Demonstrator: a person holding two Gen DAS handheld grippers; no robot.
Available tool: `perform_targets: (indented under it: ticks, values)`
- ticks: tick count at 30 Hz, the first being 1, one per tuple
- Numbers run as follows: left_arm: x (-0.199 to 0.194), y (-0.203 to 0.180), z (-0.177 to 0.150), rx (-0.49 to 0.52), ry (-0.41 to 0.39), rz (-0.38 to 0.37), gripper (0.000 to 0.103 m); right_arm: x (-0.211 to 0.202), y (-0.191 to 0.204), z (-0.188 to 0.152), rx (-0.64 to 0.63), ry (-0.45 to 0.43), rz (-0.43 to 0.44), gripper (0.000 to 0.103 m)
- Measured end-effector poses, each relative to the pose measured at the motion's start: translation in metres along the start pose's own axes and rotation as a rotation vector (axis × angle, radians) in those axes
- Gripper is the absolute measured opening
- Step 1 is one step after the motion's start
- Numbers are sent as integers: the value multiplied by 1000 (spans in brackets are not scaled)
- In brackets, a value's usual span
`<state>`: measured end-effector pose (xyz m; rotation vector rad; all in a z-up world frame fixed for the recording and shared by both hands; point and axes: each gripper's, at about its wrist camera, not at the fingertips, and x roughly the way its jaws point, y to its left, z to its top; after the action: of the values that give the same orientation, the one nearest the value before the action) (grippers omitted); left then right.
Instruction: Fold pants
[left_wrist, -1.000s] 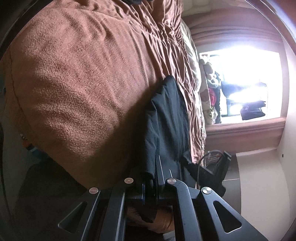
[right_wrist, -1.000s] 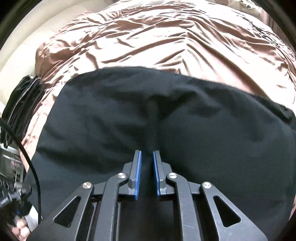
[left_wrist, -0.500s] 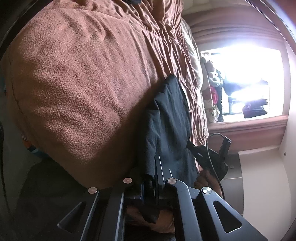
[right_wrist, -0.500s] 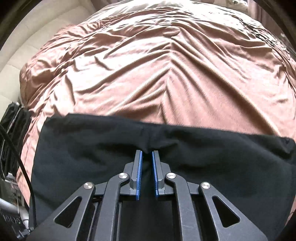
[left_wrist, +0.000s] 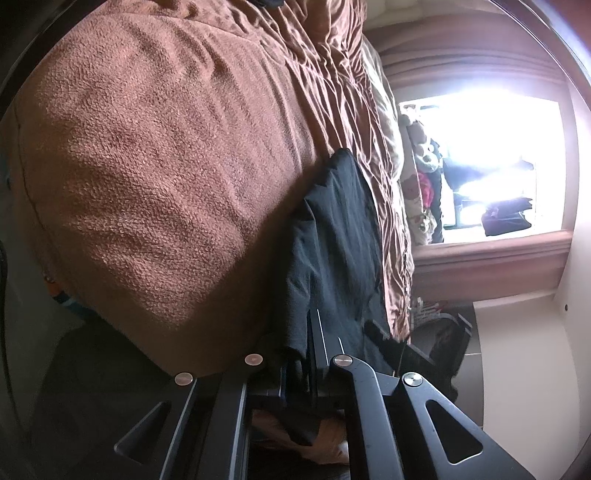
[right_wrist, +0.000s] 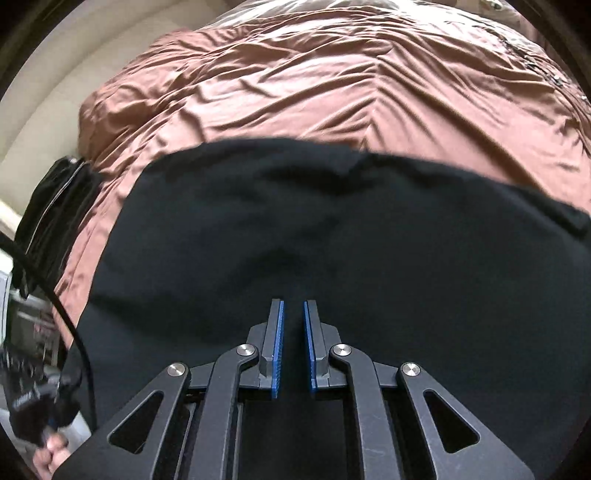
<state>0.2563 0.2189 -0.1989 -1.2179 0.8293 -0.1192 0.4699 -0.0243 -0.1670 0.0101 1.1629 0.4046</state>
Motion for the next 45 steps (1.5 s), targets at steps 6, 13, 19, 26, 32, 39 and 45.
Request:
perform_targets:
  ticks: [6, 13, 19, 26, 32, 39, 45]
  values:
    - [1, 0, 1, 11, 0, 15, 19, -9, 2, -28, -8, 29, 31, 8]
    - [9, 1, 4, 9, -4, 12, 21, -22, -3, -45, -2, 23, 36, 8]
    - [8, -15, 0, 53, -24, -1, 9, -31, -1, -65, 3, 2, 39, 8]
    - [0, -60, 1, 157, -45, -36, 7, -43, -12, -73, 51, 2, 107, 8]
    - [3, -108, -1, 265, -49, -50, 7, -64, -31, -76, 90, -40, 157, 8]
    - [19, -162, -9, 389, -30, -60, 7, -102, -68, -92, 156, -124, 181, 17]
    - [44, -207, -23, 484, 8, -66, 7, -135, -103, -115, 240, -201, 194, 43]
